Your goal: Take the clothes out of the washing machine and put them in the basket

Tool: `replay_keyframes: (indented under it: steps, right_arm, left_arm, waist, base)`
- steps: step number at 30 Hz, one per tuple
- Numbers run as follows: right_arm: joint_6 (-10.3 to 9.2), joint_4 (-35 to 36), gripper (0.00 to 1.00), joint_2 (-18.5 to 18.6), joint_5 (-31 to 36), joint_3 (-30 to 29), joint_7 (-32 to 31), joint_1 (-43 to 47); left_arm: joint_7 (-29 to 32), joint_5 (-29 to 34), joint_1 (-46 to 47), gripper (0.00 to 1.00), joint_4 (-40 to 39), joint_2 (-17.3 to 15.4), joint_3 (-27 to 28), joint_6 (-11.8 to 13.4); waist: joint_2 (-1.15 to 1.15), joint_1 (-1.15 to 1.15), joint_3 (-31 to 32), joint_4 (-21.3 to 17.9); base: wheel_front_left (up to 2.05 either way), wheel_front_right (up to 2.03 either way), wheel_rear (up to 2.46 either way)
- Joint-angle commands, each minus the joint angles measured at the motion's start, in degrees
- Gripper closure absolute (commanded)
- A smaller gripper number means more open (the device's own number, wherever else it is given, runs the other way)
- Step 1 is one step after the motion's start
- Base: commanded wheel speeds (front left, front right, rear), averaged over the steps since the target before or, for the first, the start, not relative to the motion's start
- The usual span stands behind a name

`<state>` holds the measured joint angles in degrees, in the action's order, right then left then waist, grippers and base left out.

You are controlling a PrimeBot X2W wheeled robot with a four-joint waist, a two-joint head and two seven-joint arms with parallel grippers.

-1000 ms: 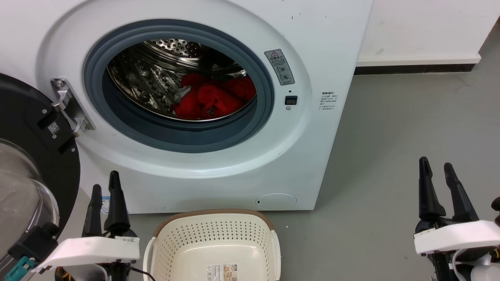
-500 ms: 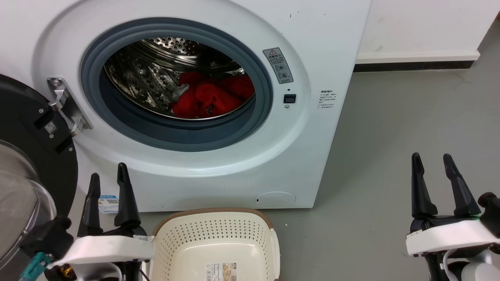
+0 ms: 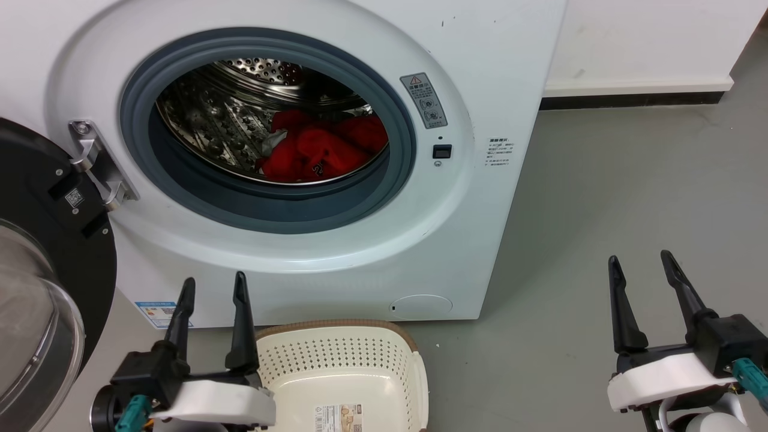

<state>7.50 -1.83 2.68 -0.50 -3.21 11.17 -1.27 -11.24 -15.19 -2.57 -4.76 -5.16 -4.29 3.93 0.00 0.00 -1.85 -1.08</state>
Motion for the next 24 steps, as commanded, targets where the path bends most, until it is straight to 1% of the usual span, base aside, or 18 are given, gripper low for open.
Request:
replay_keyframes:
  steps: [1, 4, 5, 6, 15, 20, 21, 24]
  right_arm:
    - [-0.02, 0.2, 0.0, 0.3, 1.8, 0.0, 0.6, -0.2]
    - [-0.02, -0.3, 0.0, 0.3, 3.2, 0.1, 1.0, 0.1]
    - [-0.02, -0.7, 0.0, 0.3, 4.6, 0.3, 1.3, 0.3]
    - [-0.02, -0.9, 0.0, 0.3, 5.2, 0.4, 1.5, 0.4]
    - [-0.02, -1.2, 0.0, 0.3, 9.8, 0.8, 2.5, 0.9]
    - [-0.02, -1.2, 0.0, 0.3, 9.4, 0.6, 2.9, 0.9]
    - [-0.02, -1.2, 0.0, 0.3, 9.9, 0.6, 3.0, 0.9]
    - [-0.03, -1.9, 0.0, 0.3, 8.8, 0.5, 3.3, 1.0]
  left_arm:
    - [-0.5, 1.3, -0.4, 0.0, 0.2, -0.6, -0.5, 0.5]
    - [-0.8, 1.5, -0.9, 0.0, 1.2, -0.6, -0.9, -0.2]
    - [-1.2, 2.3, -1.1, 0.0, 1.9, -0.5, -1.0, -1.5]
    - [-1.3, 2.8, -1.2, 0.0, 2.1, -0.5, -1.0, -2.0]
    - [-2.4, 7.7, -1.7, 0.0, 3.1, -0.4, -1.8, -3.3]
    - [-2.8, 8.5, -1.7, 0.0, 2.7, 0.1, -1.3, -4.0]
    - [-2.9, 8.4, -1.8, 0.0, 2.6, 0.2, -1.1, -4.4]
    - [-3.2, 8.6, -2.1, 0.0, 2.1, 0.8, 0.0, -5.8]
  waist:
    - [0.0, 0.0, 0.0, -0.1]
    - [0.0, 0.0, 0.1, -0.3]
    - [0.0, 0.0, 0.2, -0.5]
    - [0.0, 0.0, 0.2, -0.5]
    - [0.0, 0.0, 0.3, -0.7]
    - [0.0, 0.0, 0.3, -0.6]
    - [0.0, 0.0, 0.3, -0.6]
    - [0.0, 0.0, 0.3, -0.6]
  base:
    - [0.0, 0.0, 0.0]
    - [0.0, 0.0, 0.0]
    - [0.0, 0.0, 0.0]
    - [0.0, 0.0, 0.0]
    - [0.0, 0.0, 0.0]
    - [0.0, 0.0, 0.0]
    - [0.0, 0.0, 0.0]
    - [0.0, 0.0, 0.0]
